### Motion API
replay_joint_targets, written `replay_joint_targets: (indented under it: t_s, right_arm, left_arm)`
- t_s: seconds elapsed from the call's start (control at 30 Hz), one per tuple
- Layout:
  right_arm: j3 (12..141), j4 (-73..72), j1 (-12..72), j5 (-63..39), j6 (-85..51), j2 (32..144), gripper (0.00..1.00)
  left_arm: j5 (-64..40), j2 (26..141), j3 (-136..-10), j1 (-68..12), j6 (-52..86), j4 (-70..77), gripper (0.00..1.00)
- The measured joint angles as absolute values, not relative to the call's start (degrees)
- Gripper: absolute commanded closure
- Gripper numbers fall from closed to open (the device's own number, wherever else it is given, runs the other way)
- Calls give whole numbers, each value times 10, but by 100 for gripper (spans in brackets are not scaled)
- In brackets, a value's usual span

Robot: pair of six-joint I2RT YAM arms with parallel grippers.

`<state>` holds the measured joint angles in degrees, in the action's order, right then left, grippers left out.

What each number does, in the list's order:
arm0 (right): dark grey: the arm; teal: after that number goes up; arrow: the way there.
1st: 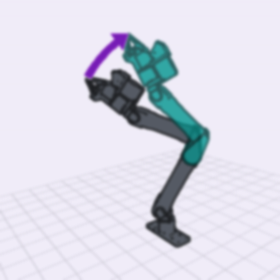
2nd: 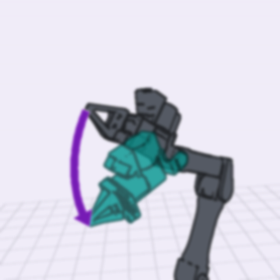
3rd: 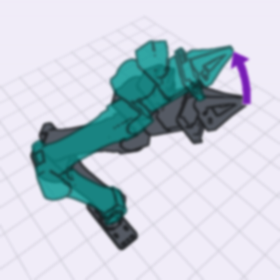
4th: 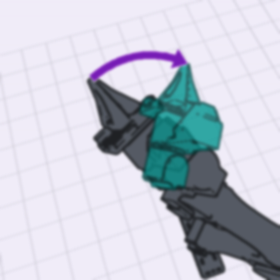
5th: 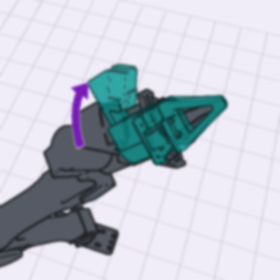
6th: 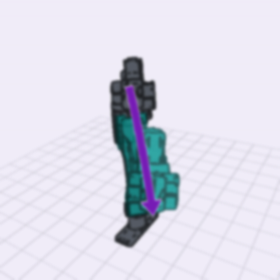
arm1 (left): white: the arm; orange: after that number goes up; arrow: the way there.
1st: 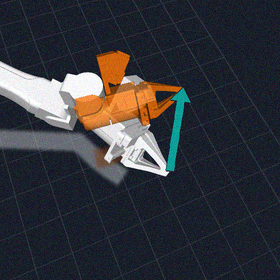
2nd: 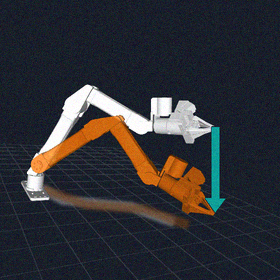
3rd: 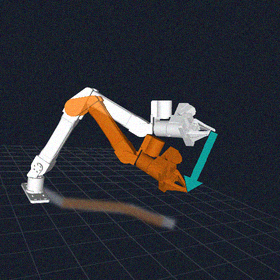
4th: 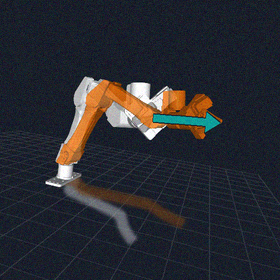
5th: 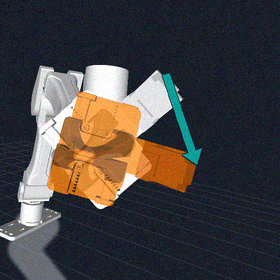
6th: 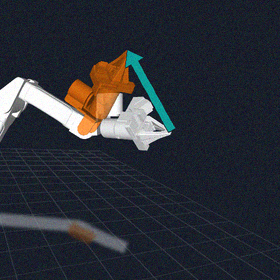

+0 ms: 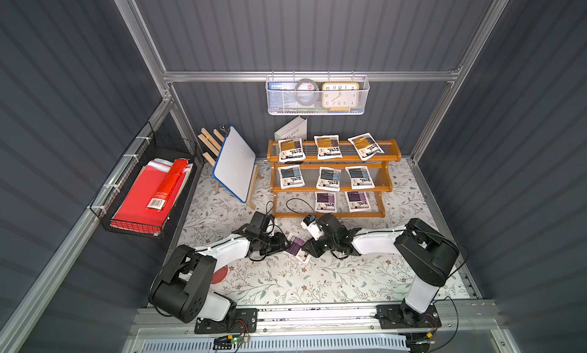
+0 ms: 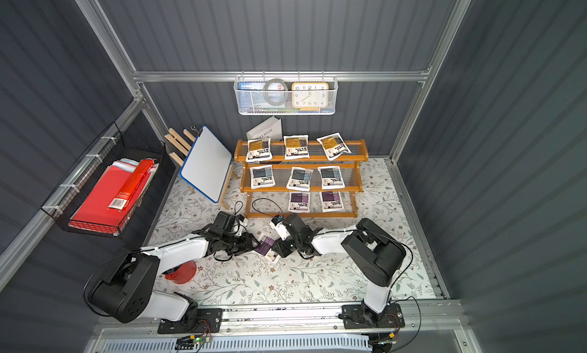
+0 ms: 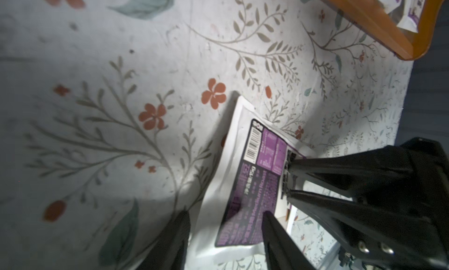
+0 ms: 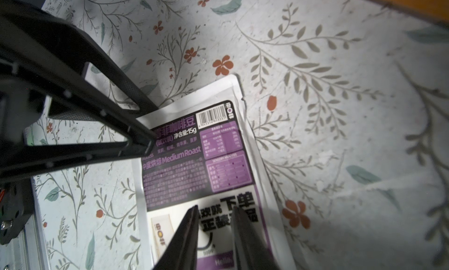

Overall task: Place the bagged coffee beans on the shelf by color
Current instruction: Pick up the bagged coffee beans at the center of the board.

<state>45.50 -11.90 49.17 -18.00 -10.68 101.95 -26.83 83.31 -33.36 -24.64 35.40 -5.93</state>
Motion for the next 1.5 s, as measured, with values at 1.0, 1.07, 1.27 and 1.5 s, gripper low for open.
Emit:
replay_joint_targets:
  t_s: [1.0, 1.07, 1.27, 1.5]
  right_arm:
    - [303, -175, 455, -64, -226, 844, 43]
    - [303, -196, 442, -88, -236, 841, 43]
    - [300, -268, 411, -179, -264, 840, 43]
    - [303, -318, 405, -248, -283, 876, 44]
  left_arm:
    - [-268, 784, -400, -228, 331, -87, 100]
    - [-283, 781, -402, -214, 321, -85, 100]
    - [-330, 780, -402, -197, 308, -85, 100]
    - [-365, 768, -402, -194, 309, -74, 100]
